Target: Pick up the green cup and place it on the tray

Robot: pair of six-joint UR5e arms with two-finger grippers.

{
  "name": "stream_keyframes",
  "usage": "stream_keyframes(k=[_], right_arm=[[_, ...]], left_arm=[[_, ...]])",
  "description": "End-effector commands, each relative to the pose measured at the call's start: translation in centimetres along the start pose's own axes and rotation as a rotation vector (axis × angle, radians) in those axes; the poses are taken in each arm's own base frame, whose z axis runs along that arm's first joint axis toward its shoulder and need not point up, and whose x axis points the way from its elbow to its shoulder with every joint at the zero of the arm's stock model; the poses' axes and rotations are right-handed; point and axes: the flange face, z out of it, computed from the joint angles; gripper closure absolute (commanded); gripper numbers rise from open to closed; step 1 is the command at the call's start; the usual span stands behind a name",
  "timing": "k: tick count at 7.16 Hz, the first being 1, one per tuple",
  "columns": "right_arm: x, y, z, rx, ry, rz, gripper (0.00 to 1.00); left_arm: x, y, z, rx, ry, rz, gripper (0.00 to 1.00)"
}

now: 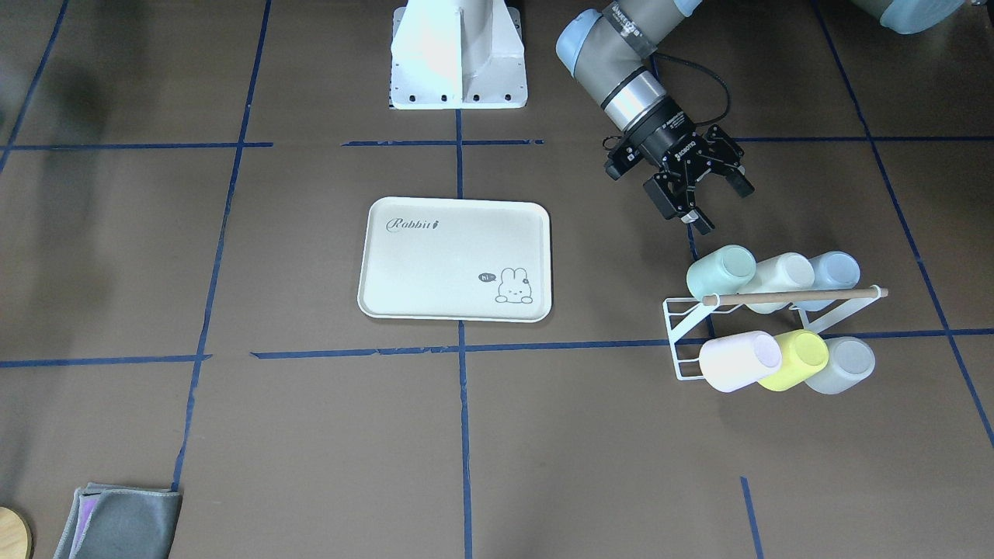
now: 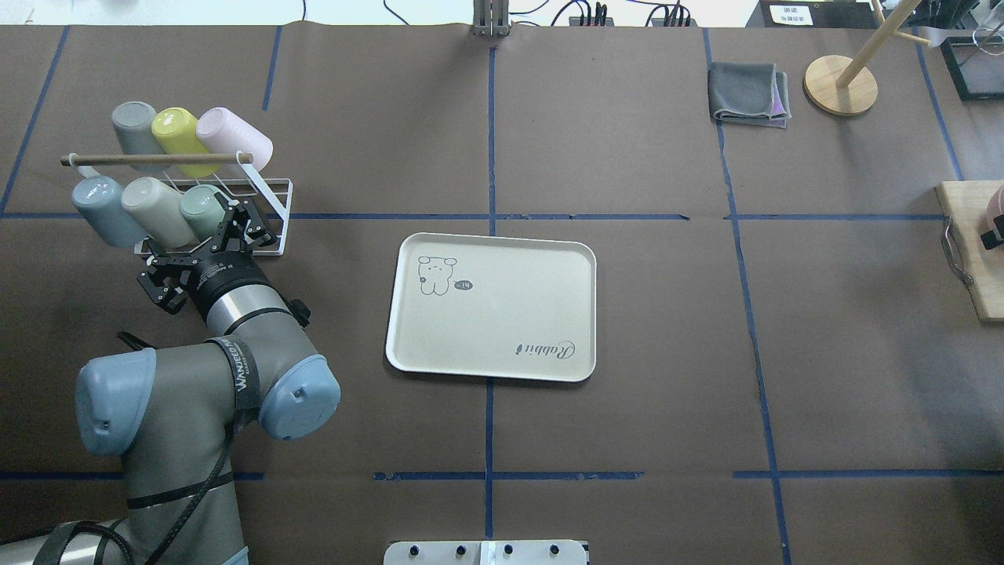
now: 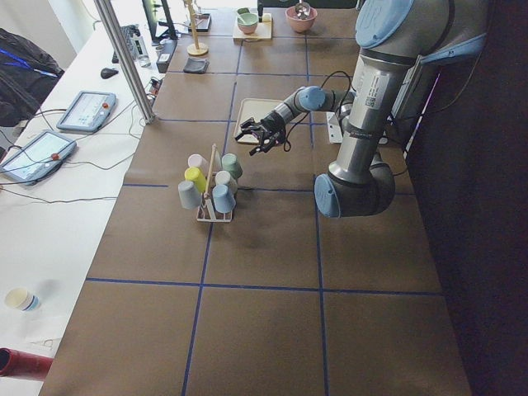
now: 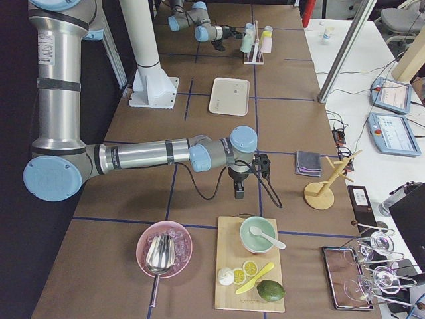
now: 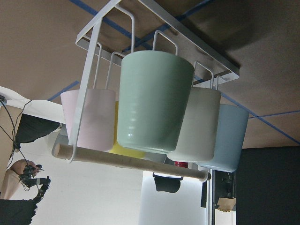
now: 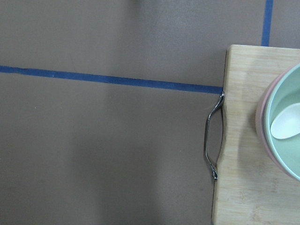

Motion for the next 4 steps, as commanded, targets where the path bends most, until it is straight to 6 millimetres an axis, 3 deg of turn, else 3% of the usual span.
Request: stream_keyframes(k=[1,4], right_arm=[[0.0,0.0,0.0,0.000,0.000,0.001,0.00],[0.2,0.0,0.1,-0.002,0.002,0.000,0.00]], left_arm=[[0.2,-2.6,1.0,-0.038,0.004,0.055,0.00],[-1.2,-5.8,0.2,-0.041,0.004,0.070,0.00]])
